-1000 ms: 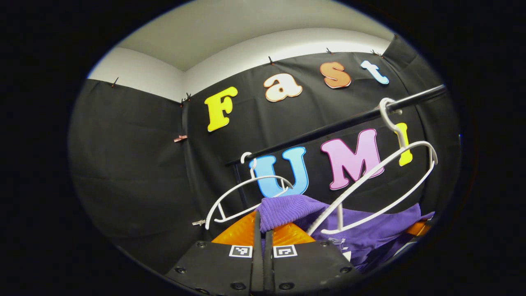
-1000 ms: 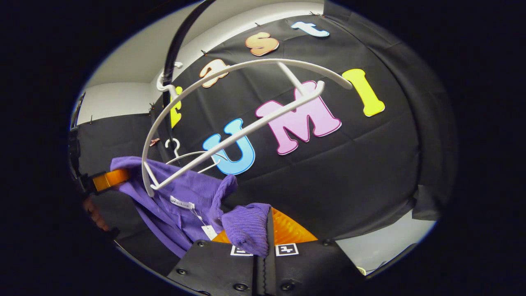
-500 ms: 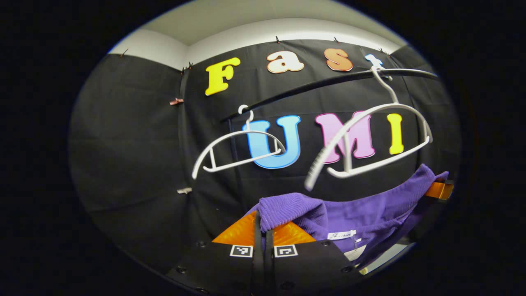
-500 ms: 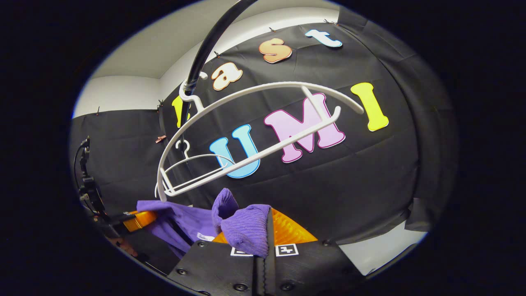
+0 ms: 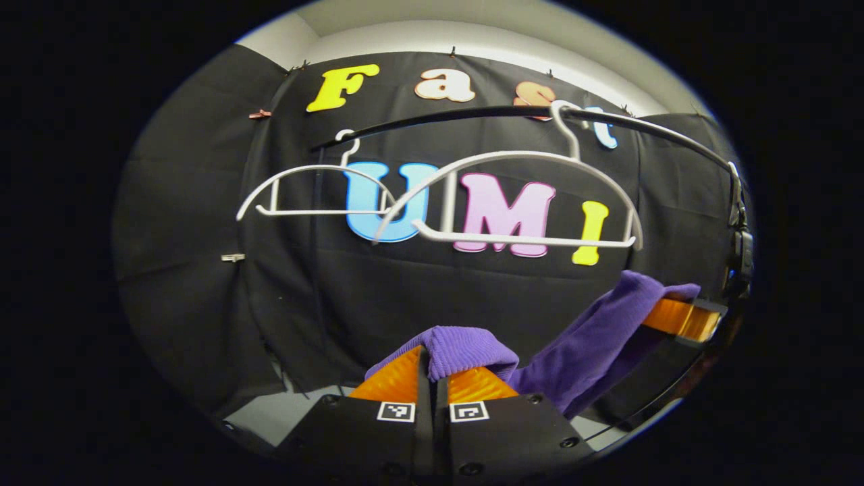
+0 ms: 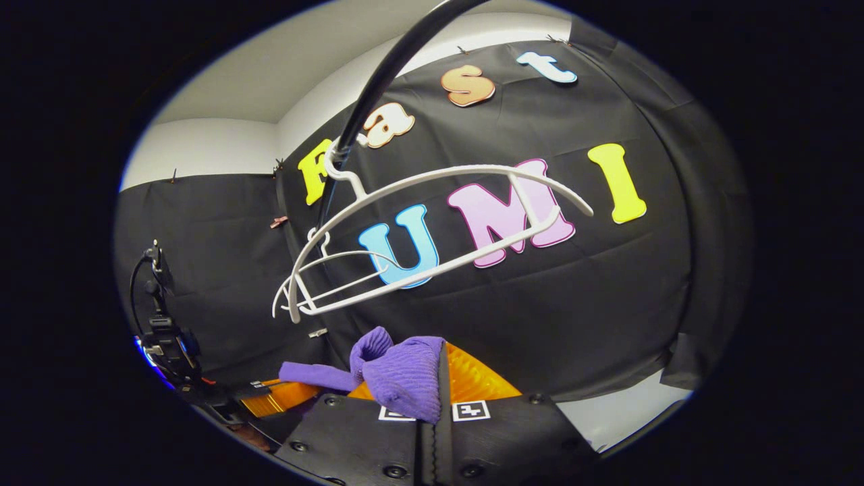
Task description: Grasp the clothes on the hanger with both hands and then place them into the laundry hamper below.
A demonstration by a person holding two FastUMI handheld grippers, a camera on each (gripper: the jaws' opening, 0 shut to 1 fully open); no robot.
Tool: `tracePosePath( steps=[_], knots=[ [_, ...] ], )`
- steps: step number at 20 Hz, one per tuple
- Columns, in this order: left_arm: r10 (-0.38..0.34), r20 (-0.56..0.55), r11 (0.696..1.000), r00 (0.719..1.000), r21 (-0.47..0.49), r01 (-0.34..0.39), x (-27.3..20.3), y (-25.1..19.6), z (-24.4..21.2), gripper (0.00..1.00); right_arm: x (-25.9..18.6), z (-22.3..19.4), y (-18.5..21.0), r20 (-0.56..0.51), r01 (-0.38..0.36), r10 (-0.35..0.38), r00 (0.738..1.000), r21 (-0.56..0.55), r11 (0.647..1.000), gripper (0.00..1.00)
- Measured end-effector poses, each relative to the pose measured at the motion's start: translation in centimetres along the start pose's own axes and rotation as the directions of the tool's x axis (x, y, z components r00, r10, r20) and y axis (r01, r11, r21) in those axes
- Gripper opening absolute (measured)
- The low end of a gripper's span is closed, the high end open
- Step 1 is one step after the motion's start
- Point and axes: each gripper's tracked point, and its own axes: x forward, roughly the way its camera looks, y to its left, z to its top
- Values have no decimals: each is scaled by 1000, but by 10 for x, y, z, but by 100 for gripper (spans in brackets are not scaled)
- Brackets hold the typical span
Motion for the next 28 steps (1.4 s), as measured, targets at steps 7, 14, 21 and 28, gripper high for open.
tracePosePath(
  steps=[7, 14, 21, 28],
  knots=[
    [-70, -55, 993, 996, -101, 64, 22, -27, -48, 4, -1, -50, -26, -96, 29, -28, 995, 7, 1000, 7],
    [-19, -345, 997, 938, -83, -10, 46, -1, -210, 4, -17, -208, -96, -394, 138, -159, 905, -79, 987, 7],
    [-26, -587, 997, 809, -78, -25, 42, -8, -294, 5, -46, -321, -150, -616, 221, -277, 738, -167, 961, 8],
    [-21, -780, 999, 625, -47, -24, 18, -19, -346, 5, -78, -398, -186, -750, 264, -332, 572, -214, 940, 8]
  ],
)
